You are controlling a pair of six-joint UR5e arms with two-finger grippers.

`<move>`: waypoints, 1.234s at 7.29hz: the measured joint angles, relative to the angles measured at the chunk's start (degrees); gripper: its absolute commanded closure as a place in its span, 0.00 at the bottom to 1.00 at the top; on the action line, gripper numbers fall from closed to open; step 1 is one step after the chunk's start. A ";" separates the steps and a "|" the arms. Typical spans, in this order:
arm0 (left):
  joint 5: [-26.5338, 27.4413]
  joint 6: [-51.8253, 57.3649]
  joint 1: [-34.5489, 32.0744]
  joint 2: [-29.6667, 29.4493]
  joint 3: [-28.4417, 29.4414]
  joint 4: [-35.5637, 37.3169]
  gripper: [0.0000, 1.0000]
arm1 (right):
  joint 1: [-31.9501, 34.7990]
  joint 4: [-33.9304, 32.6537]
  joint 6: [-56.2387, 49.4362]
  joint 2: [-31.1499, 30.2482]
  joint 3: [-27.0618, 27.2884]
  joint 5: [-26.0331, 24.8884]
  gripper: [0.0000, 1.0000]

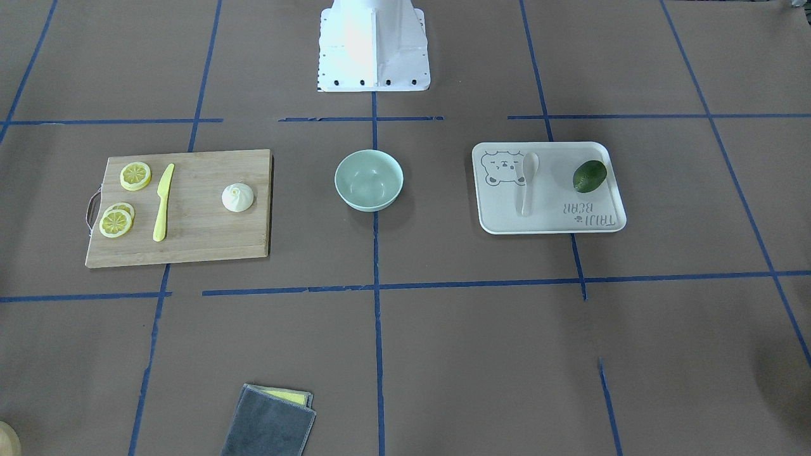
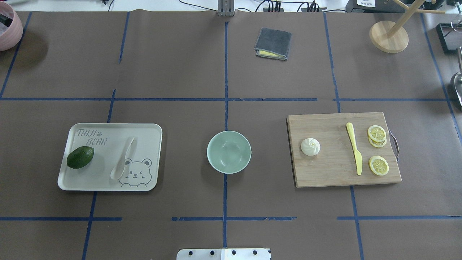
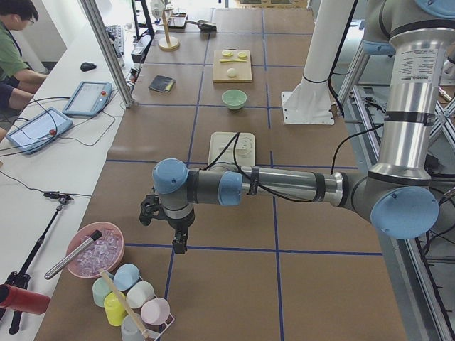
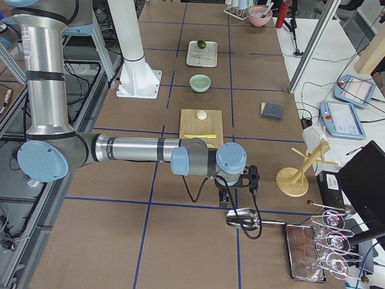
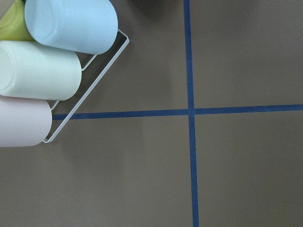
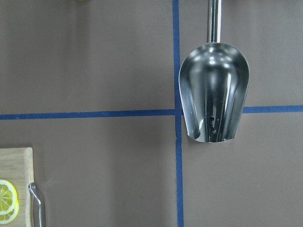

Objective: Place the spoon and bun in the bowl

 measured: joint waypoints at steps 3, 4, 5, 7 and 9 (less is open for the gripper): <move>-1.38 -0.09 0.15 -0.41 -2.03 -0.92 0.00 | 0.00 0.23 -0.06 -0.01 0.32 -0.23 0.00; -2.22 -0.70 0.81 -0.84 -4.43 -2.55 0.00 | -0.02 0.31 -0.03 0.01 0.86 -0.26 0.00; -2.43 -2.81 2.49 -1.38 -7.17 -4.33 0.00 | -0.20 0.38 -0.01 0.05 1.46 -0.33 0.00; -2.18 -13.86 9.61 -2.42 -14.72 -5.58 0.00 | -1.14 0.44 -0.06 2.00 1.96 -0.49 0.00; -1.06 -27.37 18.09 -3.93 -20.39 -5.87 0.00 | -1.81 0.59 0.62 3.66 1.98 -0.49 0.00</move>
